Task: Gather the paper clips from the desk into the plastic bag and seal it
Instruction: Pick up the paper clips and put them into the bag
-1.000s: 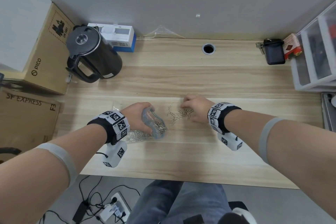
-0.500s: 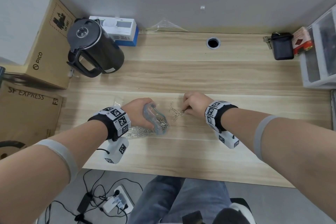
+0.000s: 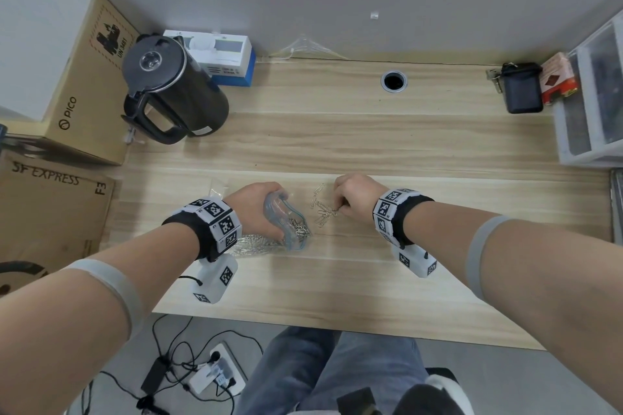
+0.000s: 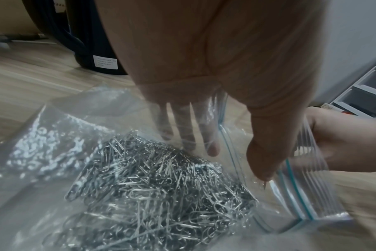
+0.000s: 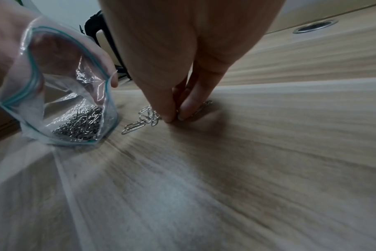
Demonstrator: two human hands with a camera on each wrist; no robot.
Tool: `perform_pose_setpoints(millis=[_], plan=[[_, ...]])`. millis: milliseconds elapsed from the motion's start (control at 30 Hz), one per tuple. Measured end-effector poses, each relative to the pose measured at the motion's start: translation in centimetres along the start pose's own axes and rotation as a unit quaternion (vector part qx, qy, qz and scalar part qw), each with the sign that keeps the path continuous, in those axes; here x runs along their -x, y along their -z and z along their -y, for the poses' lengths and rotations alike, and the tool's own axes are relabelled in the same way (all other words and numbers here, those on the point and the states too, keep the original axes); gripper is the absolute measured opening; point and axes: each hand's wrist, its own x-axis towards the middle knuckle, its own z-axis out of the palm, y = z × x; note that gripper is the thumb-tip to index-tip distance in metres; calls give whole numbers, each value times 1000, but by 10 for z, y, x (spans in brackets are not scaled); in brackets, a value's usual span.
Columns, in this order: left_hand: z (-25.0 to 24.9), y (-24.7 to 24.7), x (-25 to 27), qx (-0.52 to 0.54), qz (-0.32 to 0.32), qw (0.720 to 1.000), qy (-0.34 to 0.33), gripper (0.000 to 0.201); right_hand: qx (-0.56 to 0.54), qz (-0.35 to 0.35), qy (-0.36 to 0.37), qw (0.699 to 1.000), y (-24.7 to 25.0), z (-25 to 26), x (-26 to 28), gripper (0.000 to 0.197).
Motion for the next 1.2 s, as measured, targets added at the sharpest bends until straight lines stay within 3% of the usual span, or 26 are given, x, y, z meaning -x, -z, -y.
perform_pose_setpoints(millis=[367,600,767,967,1200], plan=[[-2,1,0,-8,1,1000,2,71,19,34,-43,998,3,10,-4,18],[-7,4,4,-23,-1,1000,2,70,-122,-25,-56,991,11,12,-2,10],[-14,6,5,-28,3,1000,-7,68,-202,-1,-17,979,20,53,-8,6],[-15,10,7,-14,22,999,-21,61,-201,-12,7,979,-8,99,-15,9],[0,11,11,-14,-5,1000,-9,71,-166,-56,-31,984,19,62,-9,21]])
